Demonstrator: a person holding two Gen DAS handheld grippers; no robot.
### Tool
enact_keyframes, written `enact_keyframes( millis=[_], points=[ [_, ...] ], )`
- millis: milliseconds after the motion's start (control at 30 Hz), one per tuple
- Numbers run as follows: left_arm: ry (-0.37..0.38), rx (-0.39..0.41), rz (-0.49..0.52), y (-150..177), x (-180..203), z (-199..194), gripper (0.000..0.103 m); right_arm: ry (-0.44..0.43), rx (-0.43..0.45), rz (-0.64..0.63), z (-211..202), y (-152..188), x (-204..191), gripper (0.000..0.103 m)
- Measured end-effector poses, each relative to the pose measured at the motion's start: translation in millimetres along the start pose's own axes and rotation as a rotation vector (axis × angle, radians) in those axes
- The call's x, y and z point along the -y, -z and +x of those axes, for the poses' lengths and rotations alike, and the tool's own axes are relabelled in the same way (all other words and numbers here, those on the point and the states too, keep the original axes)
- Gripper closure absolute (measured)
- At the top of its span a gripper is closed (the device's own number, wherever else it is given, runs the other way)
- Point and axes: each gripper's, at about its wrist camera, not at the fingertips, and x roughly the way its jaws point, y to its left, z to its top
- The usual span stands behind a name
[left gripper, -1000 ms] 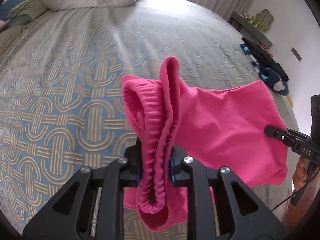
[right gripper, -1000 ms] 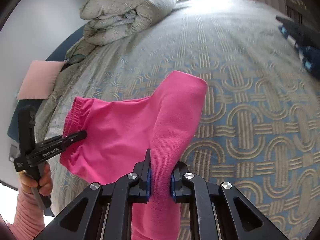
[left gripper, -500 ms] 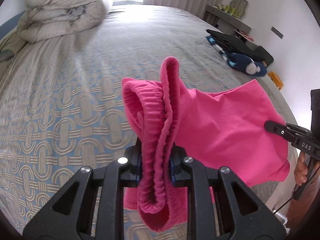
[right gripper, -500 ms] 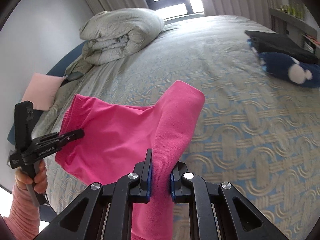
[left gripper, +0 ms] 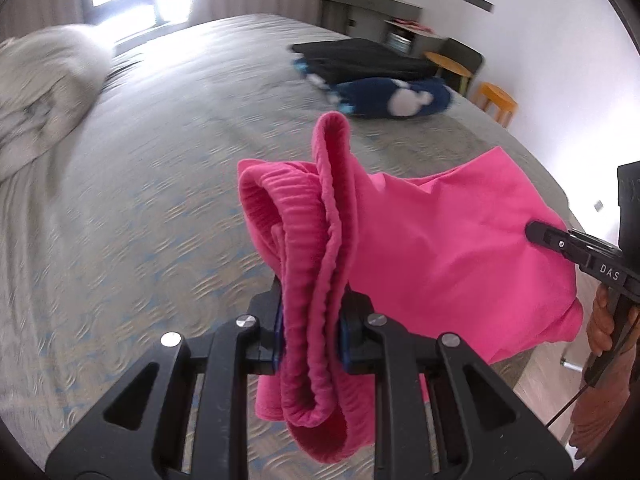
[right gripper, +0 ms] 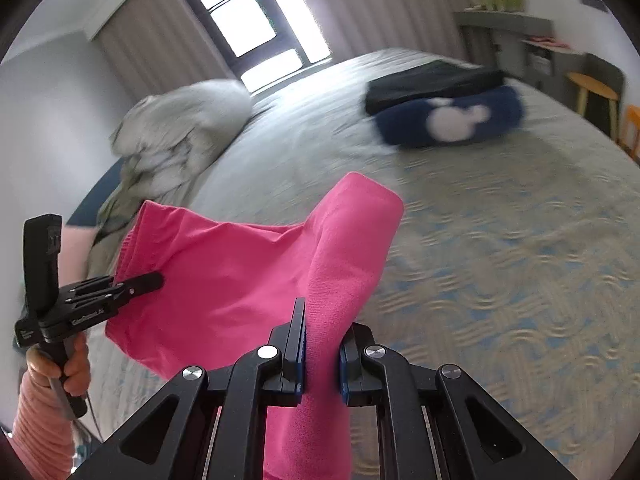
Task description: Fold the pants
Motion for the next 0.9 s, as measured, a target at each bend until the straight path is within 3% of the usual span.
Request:
enact_keyframes(
  millis=[500,767,900],
  points=[
    [0.134,0.030,0.307,-133,178,89,0.081,0.260,0.193,0.184,-90,-35,165,0.092],
    [0.176,0.021,0.402,-166,242,140,0.080,0.358,0.213,0.281,-106,-50,236,0.092],
    [0.139,-0.021,0.424,-166,258,182,0.077,0.389,0.213,0.308,-102,-51,265,0.092]
  ],
)
